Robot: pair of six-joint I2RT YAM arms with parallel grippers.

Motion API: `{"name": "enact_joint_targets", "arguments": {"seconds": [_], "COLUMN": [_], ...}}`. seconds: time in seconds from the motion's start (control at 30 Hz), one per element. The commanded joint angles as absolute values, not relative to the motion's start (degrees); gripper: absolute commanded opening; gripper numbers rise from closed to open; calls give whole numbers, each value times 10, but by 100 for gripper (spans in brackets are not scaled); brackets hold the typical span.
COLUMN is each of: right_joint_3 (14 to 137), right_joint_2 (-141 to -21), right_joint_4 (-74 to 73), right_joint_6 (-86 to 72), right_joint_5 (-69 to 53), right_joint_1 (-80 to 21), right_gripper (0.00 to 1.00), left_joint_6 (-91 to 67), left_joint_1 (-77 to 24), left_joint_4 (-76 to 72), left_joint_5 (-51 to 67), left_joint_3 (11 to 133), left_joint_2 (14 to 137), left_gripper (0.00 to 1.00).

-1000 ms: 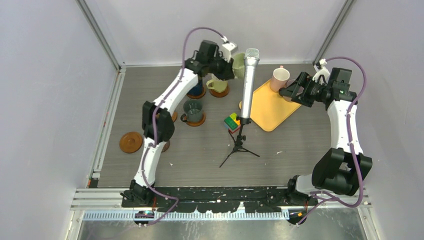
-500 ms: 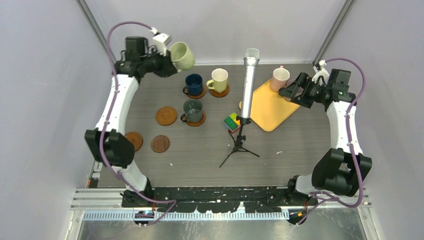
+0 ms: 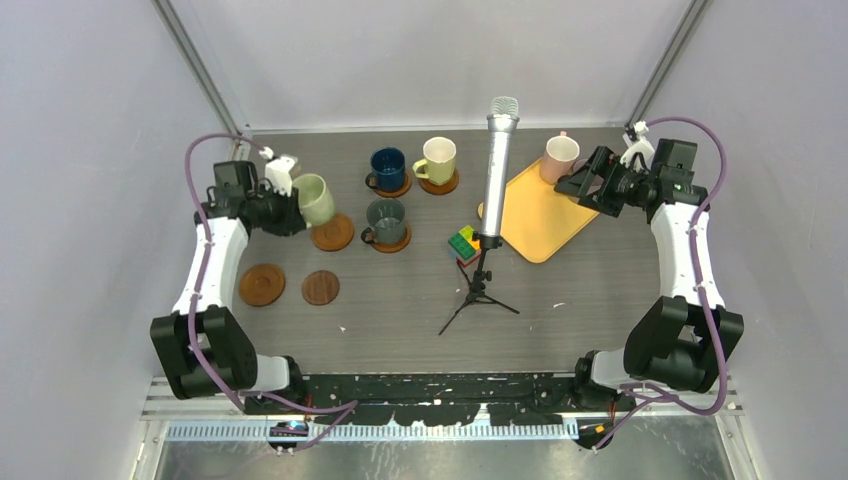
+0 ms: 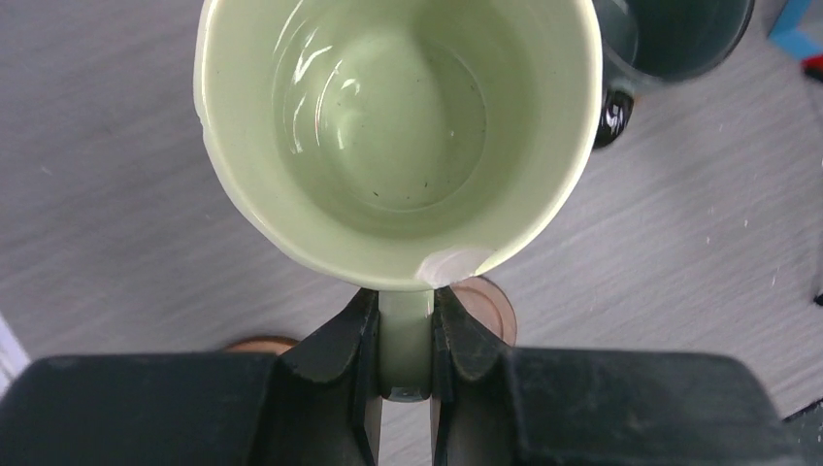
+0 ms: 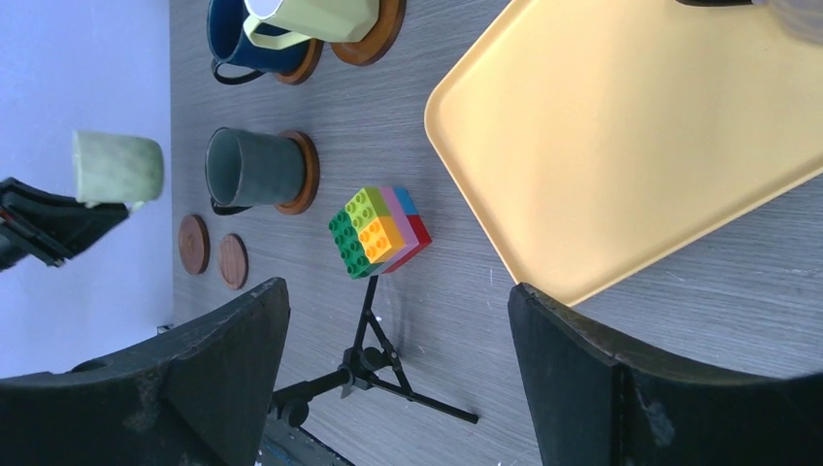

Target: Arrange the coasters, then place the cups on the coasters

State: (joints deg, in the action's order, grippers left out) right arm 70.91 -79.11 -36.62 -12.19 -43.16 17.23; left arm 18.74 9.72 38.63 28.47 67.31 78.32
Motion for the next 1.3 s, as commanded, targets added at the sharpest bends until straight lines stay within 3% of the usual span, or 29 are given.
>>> {"name": "enact_joint_targets", "arguments": {"seconds": [0.0, 0.37, 1.27], "right_joint_3": [707, 706, 704], "right_joint_2": [-790, -795, -799], "right_joint_4": [-344, -343, -341], "right_joint_6": [-120, -120, -119], "right_joint_5": [-431, -432, -433], "right_joint_1": [169, 167, 167], "right_gripper": [88, 88, 88], "left_joint_6": [214, 221, 271], "left_joint_1": [93, 92, 81], "left_joint_4": [287, 210, 174], "left_joint_5": [292, 303, 290], "left_joint_3": [631, 563, 538], "left_joint_2": [733, 765, 852], "left_gripper": [0, 0, 0]}}
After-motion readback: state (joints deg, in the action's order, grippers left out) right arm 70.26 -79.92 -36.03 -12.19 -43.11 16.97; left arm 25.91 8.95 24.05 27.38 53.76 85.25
